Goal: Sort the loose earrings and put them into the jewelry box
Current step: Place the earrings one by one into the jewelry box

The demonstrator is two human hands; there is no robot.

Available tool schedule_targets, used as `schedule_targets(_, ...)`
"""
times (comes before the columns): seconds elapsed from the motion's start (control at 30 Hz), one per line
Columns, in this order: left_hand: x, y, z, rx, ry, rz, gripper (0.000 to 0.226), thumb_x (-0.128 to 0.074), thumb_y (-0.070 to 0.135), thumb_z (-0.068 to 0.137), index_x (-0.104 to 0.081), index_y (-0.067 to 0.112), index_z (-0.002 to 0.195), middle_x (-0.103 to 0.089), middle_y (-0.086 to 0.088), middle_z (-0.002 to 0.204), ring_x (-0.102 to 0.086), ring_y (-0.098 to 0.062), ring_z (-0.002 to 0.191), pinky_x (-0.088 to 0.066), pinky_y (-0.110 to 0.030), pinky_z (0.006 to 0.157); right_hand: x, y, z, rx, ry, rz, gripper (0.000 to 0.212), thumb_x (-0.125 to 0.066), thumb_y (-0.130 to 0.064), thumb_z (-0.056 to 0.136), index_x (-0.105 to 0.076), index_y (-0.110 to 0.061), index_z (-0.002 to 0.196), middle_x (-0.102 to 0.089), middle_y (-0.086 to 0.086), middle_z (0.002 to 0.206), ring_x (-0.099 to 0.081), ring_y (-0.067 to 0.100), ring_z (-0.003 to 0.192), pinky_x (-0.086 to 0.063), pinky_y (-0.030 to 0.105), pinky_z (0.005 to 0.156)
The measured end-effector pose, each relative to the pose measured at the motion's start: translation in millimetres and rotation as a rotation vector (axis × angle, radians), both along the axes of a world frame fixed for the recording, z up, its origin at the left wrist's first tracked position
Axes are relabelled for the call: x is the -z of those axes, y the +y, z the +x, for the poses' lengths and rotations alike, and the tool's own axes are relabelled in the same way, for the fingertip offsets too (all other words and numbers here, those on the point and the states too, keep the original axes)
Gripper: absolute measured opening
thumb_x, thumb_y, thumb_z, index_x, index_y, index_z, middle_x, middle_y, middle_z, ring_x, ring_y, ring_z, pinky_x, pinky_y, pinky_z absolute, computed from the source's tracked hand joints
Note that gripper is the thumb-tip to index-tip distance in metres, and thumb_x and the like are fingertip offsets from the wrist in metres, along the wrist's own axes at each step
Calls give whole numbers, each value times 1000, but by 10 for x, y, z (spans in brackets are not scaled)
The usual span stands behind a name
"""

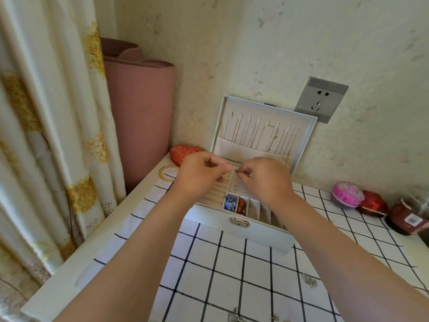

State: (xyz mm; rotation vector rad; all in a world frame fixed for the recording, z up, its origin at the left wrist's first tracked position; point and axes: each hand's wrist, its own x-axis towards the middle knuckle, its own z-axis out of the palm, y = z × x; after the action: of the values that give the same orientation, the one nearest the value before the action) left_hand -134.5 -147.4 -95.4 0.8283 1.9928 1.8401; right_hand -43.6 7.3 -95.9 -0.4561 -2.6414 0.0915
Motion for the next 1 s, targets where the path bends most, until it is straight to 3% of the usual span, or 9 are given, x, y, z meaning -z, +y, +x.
schedule_targets(0.1,18,19,-28,-23,10,8,8,-80,25,81,-74,19,82,-67,13,69,-62,-5,69,-53,-20,72,43,17,-11,6,28,60,12,-68,-25,88,-79,-28,84,-68,-9,83,-61,12,74,-51,31,67)
schedule_targets(0.33,2,48,10,10,-41,-2,13,-75,23,86,-73,13,93,-65,4,76,-58,0,54,-44,-8,52,73,16,-28,6,65,13,9,-70,-22,86,-78,-24,84,-67,-6,84,-62,15,76,-47,30,65)
schedule_targets(0.6,52,72,33,-4,-50,-36,13,-75,22,86,-68,19,98,-72,1,83,-61,-4,60,-52,-17,62,64,50,-40,-34,-58,-18,19,-61,-28,89,-76,-23,80,-60,-6,81,-59,15,74,-46,30,64)
schedule_targets(0.7,56,91,46,-9,-48,-29,10,-73,19,87,-69,20,96,-74,-4,90,-62,-5,61,-55,-23,69,-3,72,-13,-24,-5,-151,12,-63,-26,90,-75,-26,92,-62,-8,92,-58,11,85,-45,29,72)
schedule_targets(0.8,17,130,90,-12,-68,9,8,-72,16,88,-69,18,96,-74,-6,90,-60,-2,59,-52,-18,61,-163,26,37,-44,93,-387,14,-65,-21,92,-74,-27,101,-66,-15,97,-60,0,85,-48,23,80)
schedule_targets(0.9,-47,187,153,-40,-107,78,8,-71,18,89,-70,15,96,-75,-2,86,-61,0,59,-45,-11,51,-405,-74,129,-140,103,-773,12,-65,-25,94,-75,-27,100,-75,-11,91,-65,6,59,-49,15,60)
schedule_targets(1.0,-95,224,199,-66,-196,120,9,-71,21,89,-70,17,96,-74,1,84,-63,-3,63,-46,-13,52,-500,-114,220,-158,104,-930,16,-77,-29,86,-78,-23,100,-78,-6,90,-63,17,54,-41,11,44)
